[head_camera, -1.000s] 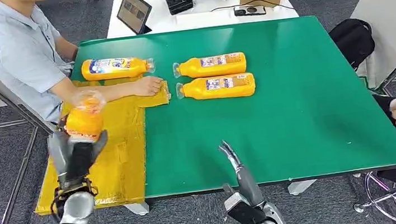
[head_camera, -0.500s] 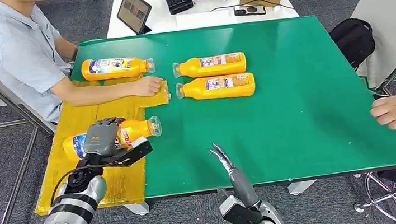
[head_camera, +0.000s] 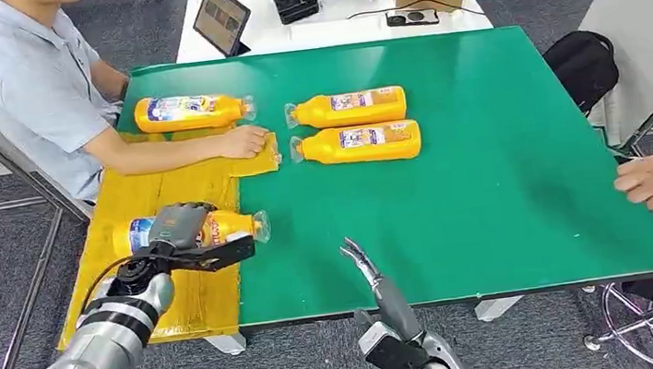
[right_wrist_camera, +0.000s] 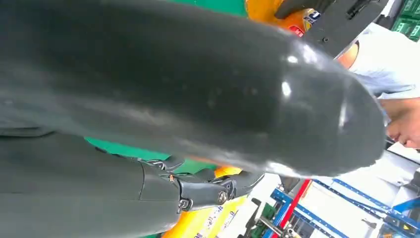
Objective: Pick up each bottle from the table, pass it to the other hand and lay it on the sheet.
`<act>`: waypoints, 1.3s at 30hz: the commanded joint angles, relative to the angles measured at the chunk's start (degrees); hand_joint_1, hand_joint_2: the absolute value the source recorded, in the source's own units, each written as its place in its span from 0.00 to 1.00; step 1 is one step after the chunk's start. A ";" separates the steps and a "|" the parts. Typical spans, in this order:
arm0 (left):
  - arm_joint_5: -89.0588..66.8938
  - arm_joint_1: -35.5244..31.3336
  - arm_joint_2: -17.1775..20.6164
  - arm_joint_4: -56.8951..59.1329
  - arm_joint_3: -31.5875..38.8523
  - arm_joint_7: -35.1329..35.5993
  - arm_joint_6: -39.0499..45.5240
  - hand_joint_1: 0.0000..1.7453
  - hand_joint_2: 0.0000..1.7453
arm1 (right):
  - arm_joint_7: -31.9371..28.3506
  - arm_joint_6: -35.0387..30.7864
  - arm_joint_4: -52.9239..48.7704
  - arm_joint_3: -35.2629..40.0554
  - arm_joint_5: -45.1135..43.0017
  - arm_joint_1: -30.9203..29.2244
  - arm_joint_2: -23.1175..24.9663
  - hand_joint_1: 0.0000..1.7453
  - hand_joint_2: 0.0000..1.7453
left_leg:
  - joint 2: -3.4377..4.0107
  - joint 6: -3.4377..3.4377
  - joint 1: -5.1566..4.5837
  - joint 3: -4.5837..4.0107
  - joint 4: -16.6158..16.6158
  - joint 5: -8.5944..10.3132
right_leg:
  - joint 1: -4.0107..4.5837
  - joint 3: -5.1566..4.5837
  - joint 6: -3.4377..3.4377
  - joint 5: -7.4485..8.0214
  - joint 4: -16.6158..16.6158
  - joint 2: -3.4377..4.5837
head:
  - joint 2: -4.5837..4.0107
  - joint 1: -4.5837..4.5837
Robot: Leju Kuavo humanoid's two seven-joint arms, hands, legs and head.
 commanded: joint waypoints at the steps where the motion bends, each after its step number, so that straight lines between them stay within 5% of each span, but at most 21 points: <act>1: 4.56 -6.17 -0.28 8.23 -2.32 -3.28 -8.78 0.00 1.00 | -1.99 -0.80 3.34 -0.28 -1.60 -2.01 -0.39 0.00 0.00 | 0.02 0.05 0.02 0.09 -0.01 -0.03 | 0.05 0.10 -0.11 -0.02 -0.03 -0.03 | 0.00 0.02; 26: 25.31 -6.50 -2.65 4.67 6.39 -13.91 -17.36 0.00 1.00 | -1.99 -2.83 3.92 3.37 -4.39 -3.38 -2.25 0.00 0.00 | 0.02 0.05 0.02 0.06 0.00 0.00 | 0.05 0.07 -0.11 0.00 -0.02 -0.04 | 0.00 0.00; 34: 55.19 8.63 -8.49 -29.93 15.23 -20.25 -9.65 0.00 1.00 | -1.99 -12.51 -1.63 8.05 -6.23 -1.22 -4.00 0.00 0.00 | -0.01 0.08 -0.03 0.06 -0.01 -0.04 | 0.00 0.09 -0.10 -0.06 -0.03 -0.08 | 0.00 0.00; 39: 66.20 18.32 -7.79 -48.08 13.42 -18.53 3.36 0.00 1.00 | -1.99 -26.91 -5.20 5.58 -0.45 0.68 -3.83 0.00 0.00 | 0.07 0.07 -0.03 0.13 0.00 -0.14 | 0.02 0.11 -0.15 -0.08 -0.03 0.00 | 0.00 0.04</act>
